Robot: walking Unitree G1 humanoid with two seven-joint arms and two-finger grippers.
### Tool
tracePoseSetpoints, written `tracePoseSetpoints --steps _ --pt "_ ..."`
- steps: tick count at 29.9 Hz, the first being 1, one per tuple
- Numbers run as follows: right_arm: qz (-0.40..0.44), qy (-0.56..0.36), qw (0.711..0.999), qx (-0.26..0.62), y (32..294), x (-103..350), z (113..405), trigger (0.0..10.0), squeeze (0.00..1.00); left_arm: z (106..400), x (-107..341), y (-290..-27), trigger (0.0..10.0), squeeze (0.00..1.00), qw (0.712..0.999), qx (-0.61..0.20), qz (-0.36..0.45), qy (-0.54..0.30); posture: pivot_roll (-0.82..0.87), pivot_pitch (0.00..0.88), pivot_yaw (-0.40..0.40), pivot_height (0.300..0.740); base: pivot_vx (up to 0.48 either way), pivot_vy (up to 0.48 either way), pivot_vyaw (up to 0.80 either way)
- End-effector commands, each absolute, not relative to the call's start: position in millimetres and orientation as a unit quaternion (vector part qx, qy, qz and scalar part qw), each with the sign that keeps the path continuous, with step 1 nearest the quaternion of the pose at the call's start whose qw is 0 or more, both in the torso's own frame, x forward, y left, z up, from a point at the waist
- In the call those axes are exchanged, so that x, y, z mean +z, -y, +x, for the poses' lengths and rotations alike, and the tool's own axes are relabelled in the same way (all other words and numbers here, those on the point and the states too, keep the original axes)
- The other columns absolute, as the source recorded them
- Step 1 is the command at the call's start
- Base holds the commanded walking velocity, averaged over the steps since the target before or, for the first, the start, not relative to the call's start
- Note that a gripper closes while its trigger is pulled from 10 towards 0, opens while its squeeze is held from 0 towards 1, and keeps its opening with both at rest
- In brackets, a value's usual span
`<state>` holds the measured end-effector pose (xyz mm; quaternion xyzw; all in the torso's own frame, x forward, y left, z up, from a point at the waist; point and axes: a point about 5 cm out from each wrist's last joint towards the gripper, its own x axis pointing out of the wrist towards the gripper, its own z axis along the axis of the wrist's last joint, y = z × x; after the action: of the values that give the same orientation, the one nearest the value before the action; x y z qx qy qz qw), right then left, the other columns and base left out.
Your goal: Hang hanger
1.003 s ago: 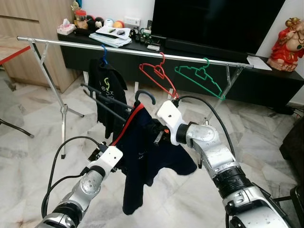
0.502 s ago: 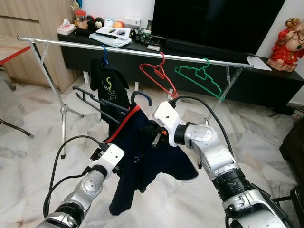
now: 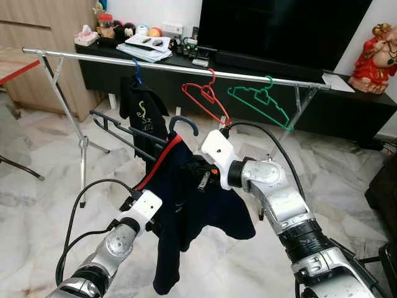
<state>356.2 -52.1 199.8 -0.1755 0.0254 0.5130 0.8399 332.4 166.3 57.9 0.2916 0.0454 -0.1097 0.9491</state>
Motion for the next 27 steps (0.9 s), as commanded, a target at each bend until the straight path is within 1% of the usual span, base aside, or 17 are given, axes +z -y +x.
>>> tracePoseSetpoints --steps 1,19,26,27 --pt "-0.176 -0.005 0.839 0.515 52.2 209.6 354.6 0.0 0.00 334.7 59.8 -166.2 0.0 0.00 0.950 -0.106 0.292 -0.045 0.08 0.052 -0.127 0.740 0.000 0.000 0.00" --pt "-0.186 -0.013 0.839 0.511 55.3 205.3 354.4 0.0 0.00 333.6 58.0 -170.1 0.0 0.00 0.955 -0.087 0.280 -0.052 0.08 0.051 -0.125 0.740 0.000 0.000 0.00" --pt "-0.188 -0.014 0.838 0.512 55.7 204.7 354.3 0.0 0.00 332.1 56.4 -172.8 0.0 0.00 0.959 -0.076 0.266 -0.055 0.08 0.051 -0.126 0.740 0.000 0.000 0.00" --pt "-0.189 -0.015 0.838 0.511 55.9 204.4 354.4 0.0 0.00 331.6 55.9 -174.5 0.0 0.00 0.963 -0.069 0.253 -0.058 0.08 0.051 -0.126 0.740 0.000 0.000 0.00"
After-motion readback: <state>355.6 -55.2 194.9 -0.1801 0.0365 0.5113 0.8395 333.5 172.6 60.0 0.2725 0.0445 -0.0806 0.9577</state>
